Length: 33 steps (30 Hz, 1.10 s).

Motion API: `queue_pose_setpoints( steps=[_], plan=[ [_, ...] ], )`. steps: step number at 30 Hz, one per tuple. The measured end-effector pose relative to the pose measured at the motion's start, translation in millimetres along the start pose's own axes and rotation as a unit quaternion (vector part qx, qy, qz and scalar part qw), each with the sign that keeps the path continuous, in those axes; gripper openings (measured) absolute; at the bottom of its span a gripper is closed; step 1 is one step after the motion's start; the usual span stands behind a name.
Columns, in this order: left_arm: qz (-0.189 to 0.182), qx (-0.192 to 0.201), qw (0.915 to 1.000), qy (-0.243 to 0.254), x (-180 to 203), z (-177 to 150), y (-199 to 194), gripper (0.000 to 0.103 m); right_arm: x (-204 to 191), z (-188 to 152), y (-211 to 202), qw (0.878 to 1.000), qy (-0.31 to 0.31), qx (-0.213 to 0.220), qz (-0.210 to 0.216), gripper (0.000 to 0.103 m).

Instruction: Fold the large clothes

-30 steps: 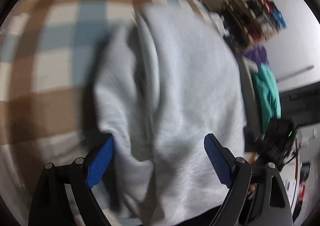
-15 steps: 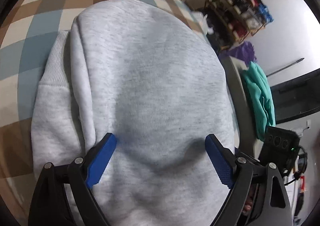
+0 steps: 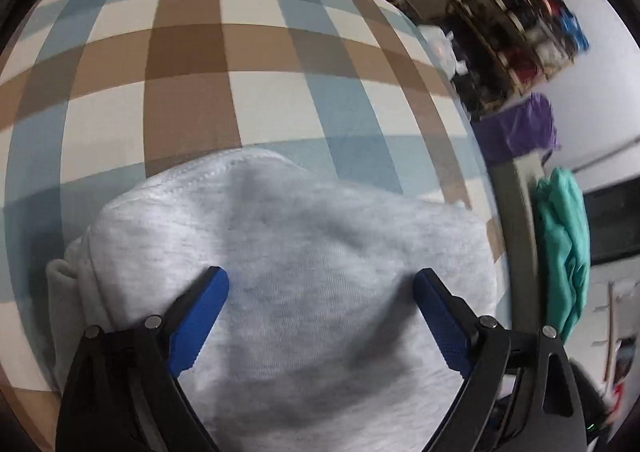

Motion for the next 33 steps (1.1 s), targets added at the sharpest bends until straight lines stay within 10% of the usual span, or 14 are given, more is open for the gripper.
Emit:
queue_pose_setpoints(
  steps=[5,11,16,22,33],
  plan=[
    [-0.02,0.013,0.9994,-0.024,-1.2,-15.0,-60.4,0.091,0.5,-0.9,0.0,1.0,0.001,0.0,-0.004,0.051],
    [0.082,-0.003,0.9957,-0.043,-70.8,-80.2,-84.2,0.092,3.0,-1.9,-1.7,1.0,0.024,0.0,0.003,0.051],
    [0.027,-0.026,0.996,-0.081,-95.3,-123.0,-59.5,0.092,4.0,0.7,5.2,0.999,0.026,-0.018,0.011,0.067],
    [-0.147,-0.054,0.9798,-0.124,-87.3,-137.6,-34.8,0.092,17.2,10.8,20.0,0.995,0.057,-0.064,0.05,0.072],
    [-0.18,-0.035,0.9809,-0.066,-89.2,-163.5,-73.5,0.064,12.7,15.2,21.3,0.993,0.016,-0.088,0.083,0.059]
  ],
)
Point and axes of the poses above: each gripper's, at about its wrist camera, not at the fingertips, and y roughly the way its jaws point, x to its right, z to its top, the point moved 7 cm from there along y, roughly the way its jaws point, and after that the axes turned 2 degrees about x, right-handed, at the moved point
